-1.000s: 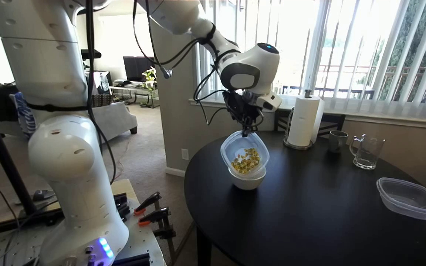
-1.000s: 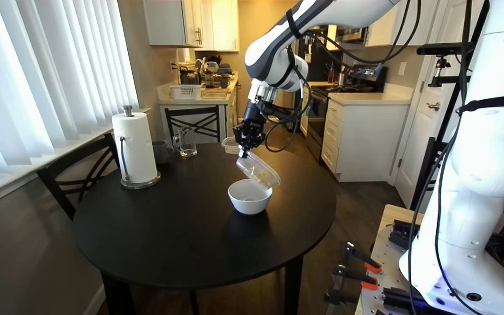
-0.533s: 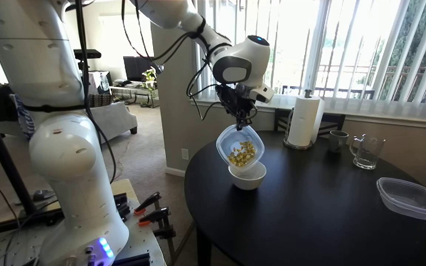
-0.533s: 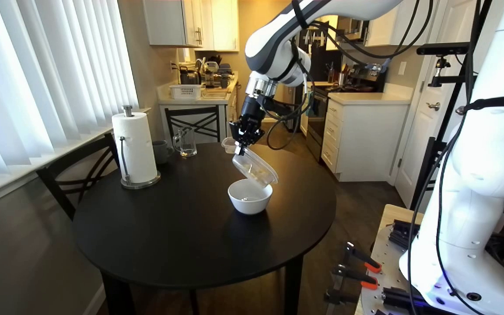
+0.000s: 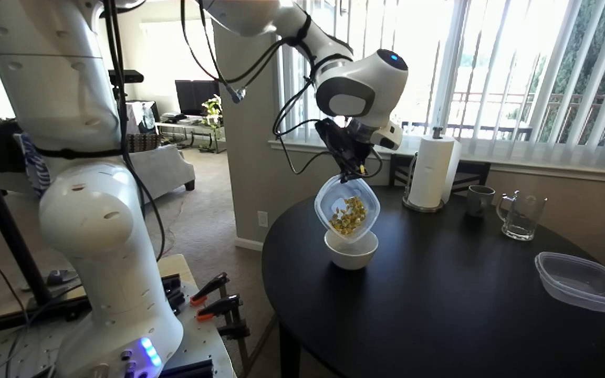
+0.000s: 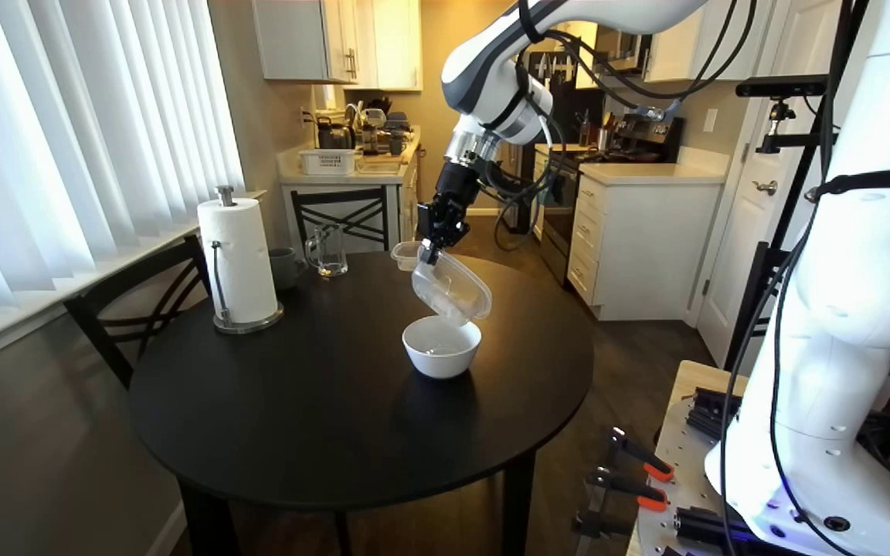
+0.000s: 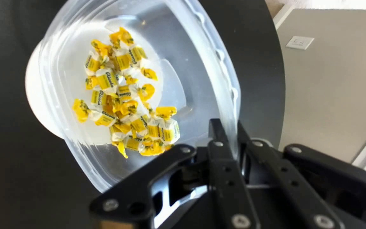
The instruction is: Put the contents of the lunchbox into the bowl
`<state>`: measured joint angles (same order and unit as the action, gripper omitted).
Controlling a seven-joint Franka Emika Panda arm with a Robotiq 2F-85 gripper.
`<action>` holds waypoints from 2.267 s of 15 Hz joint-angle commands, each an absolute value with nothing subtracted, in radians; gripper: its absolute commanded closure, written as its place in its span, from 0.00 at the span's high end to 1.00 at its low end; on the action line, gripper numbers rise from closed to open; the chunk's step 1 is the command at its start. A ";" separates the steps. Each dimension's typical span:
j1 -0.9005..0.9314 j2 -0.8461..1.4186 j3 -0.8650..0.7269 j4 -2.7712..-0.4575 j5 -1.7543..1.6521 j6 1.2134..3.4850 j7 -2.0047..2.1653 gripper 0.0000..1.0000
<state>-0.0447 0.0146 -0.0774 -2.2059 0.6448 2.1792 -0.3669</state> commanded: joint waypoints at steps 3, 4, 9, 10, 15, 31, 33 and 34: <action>-0.117 0.118 -0.108 -2.043 0.721 1.887 -0.585 0.06; -0.128 0.140 -0.108 -2.014 0.717 1.844 -0.600 0.06; -0.145 0.214 -0.091 -1.905 0.673 1.671 -0.646 0.06; -0.146 0.224 -0.089 -1.888 0.669 1.647 -0.651 0.06; -0.165 0.291 -0.081 -1.788 0.671 1.501 -0.672 0.06; -0.250 0.561 -0.037 -1.393 0.671 1.141 -0.708 0.06; -0.256 0.583 -0.030 -1.361 0.671 1.118 -0.713 0.06; -0.261 0.594 -0.025 -1.344 0.672 1.102 -0.718 0.06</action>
